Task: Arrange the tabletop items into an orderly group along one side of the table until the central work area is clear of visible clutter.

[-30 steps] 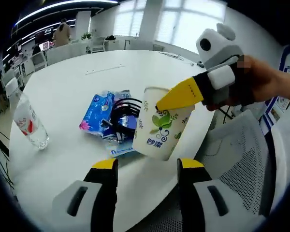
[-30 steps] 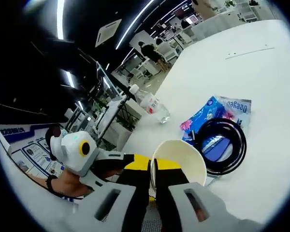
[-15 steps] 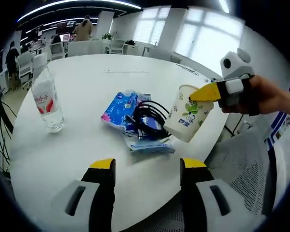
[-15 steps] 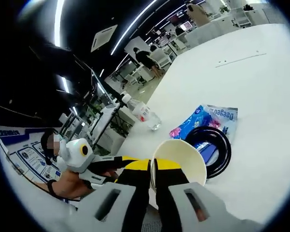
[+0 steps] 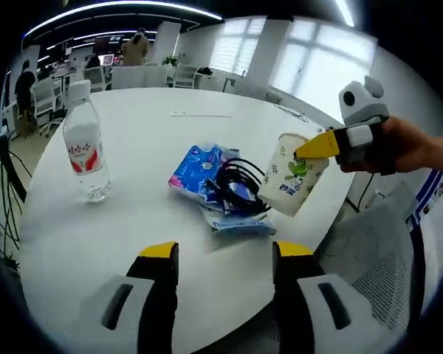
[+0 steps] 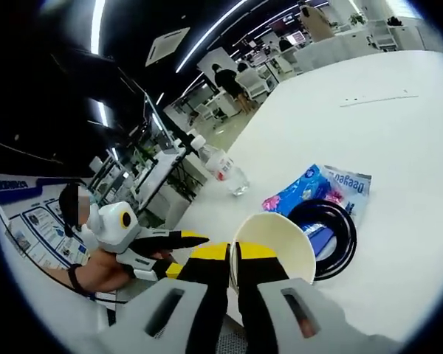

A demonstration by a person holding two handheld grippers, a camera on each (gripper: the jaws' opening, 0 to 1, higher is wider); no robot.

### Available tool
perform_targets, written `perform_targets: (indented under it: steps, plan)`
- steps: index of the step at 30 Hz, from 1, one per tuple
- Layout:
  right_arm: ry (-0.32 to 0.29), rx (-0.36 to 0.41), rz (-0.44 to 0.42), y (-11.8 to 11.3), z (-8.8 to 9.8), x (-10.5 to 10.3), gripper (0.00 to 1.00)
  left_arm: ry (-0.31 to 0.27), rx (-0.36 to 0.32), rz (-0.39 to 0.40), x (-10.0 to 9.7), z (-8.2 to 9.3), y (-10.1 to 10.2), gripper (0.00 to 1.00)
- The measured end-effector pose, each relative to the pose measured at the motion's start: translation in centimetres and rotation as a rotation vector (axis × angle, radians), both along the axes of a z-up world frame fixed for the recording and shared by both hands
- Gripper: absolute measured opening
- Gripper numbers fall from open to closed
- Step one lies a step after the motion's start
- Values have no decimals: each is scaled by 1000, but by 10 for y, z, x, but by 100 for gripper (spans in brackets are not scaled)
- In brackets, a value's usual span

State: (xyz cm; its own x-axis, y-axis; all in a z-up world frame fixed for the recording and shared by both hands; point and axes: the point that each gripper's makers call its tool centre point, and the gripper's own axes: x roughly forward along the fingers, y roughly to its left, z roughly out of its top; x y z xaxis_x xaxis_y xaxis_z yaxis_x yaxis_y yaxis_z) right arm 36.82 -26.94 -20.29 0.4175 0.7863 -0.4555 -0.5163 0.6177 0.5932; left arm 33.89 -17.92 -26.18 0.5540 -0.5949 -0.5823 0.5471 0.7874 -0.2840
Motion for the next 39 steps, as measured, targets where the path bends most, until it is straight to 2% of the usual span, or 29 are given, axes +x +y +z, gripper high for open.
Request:
perform_targets:
  steps: [5, 14, 22, 31, 34, 39]
  plan:
    - [-29, -52, 51, 8, 1, 8, 0, -4, -39, 19, 1, 6, 6, 50]
    - [-99, -137, 164, 33, 3, 27, 0, -6, -14, 6, -3, 2, 14, 49]
    - [-126, -171, 229, 53, 3, 41, 0, -8, -17, -13, -5, -1, 13, 47]
    - [-179, -251, 314, 71, -5, 58, 0, -7, -54, 25, -3, 1, 17, 48]
    - [-208, -305, 356, 76, -13, 64, 0, -7, -47, 13, -4, 0, 16, 47]
    - [-234, -344, 391, 88, -20, 72, 0, -9, -55, 8, -5, 0, 15, 46]
